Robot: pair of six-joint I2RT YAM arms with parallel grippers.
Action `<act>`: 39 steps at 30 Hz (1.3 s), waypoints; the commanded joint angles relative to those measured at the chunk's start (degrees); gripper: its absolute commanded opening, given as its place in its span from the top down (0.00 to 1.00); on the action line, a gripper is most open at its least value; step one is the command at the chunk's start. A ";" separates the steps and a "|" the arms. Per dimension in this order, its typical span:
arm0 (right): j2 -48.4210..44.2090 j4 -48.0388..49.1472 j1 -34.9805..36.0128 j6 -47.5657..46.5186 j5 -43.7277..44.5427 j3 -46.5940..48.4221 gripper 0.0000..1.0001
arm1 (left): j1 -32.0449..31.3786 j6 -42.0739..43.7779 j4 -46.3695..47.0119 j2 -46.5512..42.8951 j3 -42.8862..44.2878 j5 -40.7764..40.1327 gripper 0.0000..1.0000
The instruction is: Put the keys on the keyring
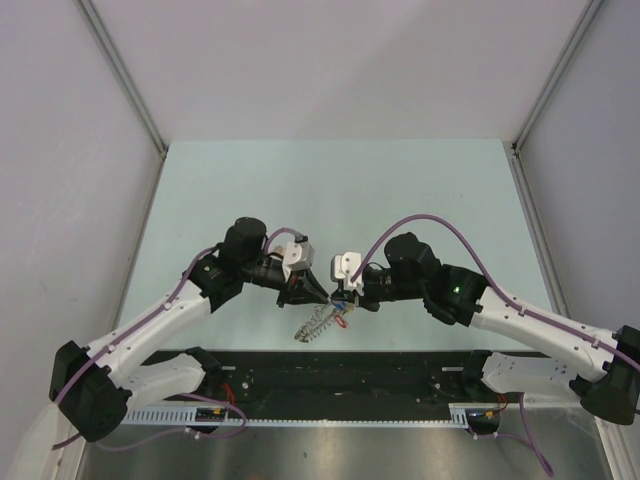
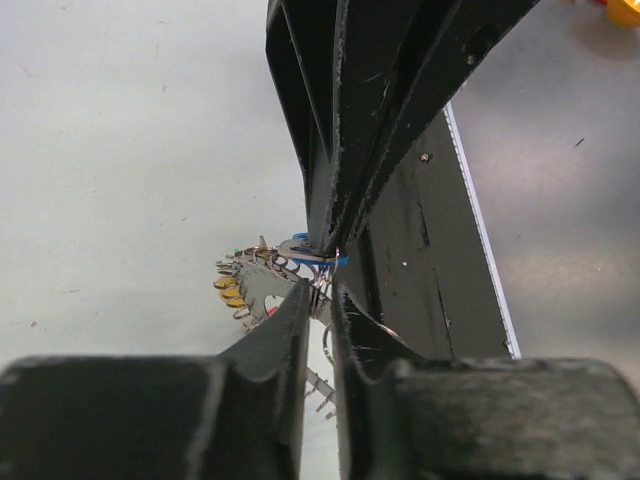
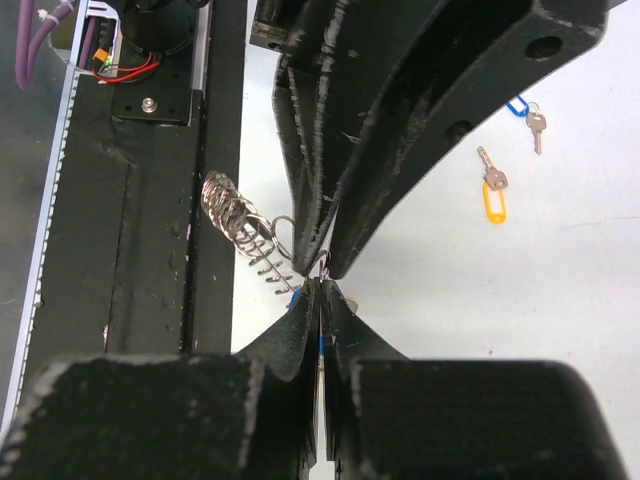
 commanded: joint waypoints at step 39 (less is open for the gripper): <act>-2.22 2.96 0.62 2.44 5.09 0.65 1.00 | 3.18 -25.12 24.19 -10.44 -5.61 -13.26 1.00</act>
